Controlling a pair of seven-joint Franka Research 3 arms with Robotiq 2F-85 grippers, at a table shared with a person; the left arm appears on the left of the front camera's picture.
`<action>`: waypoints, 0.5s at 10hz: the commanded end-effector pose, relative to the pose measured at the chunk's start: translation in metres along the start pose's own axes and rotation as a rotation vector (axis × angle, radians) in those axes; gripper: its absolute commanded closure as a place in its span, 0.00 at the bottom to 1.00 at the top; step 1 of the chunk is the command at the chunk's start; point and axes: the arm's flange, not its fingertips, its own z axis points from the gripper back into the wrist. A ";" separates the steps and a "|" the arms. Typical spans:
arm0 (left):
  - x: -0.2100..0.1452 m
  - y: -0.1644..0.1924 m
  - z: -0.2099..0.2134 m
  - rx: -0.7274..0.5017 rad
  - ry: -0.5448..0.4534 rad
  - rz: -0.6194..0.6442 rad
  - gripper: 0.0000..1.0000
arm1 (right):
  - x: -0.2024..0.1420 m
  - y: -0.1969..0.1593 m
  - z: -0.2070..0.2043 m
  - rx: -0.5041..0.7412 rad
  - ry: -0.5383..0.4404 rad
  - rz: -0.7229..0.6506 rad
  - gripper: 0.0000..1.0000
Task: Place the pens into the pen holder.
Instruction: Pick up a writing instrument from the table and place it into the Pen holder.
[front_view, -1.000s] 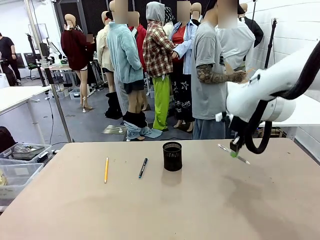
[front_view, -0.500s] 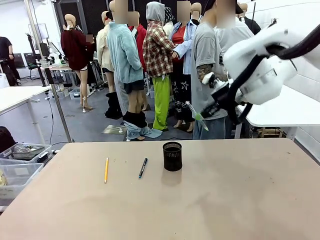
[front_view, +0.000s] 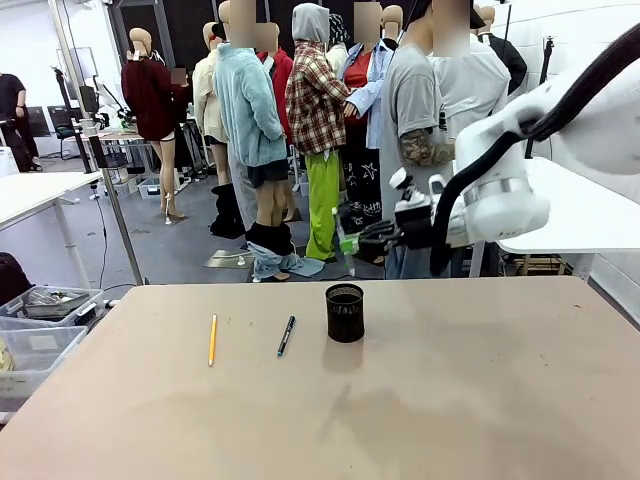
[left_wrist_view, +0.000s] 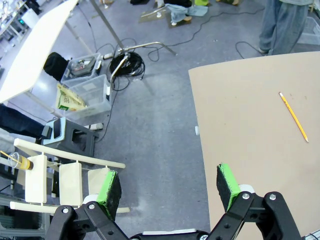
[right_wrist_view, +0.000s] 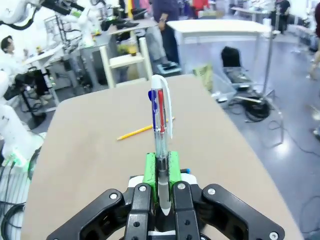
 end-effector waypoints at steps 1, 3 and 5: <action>0.001 0.000 0.000 0.007 -0.005 -0.001 0.00 | -0.001 -0.016 -0.017 0.053 0.028 -0.046 1.00; 0.001 0.000 0.000 0.007 -0.005 -0.001 0.00 | -0.011 -0.021 -0.031 0.073 0.060 -0.071 1.00; 0.001 0.000 0.000 0.007 -0.005 -0.001 0.00 | -0.024 -0.023 -0.035 0.075 0.089 -0.103 1.00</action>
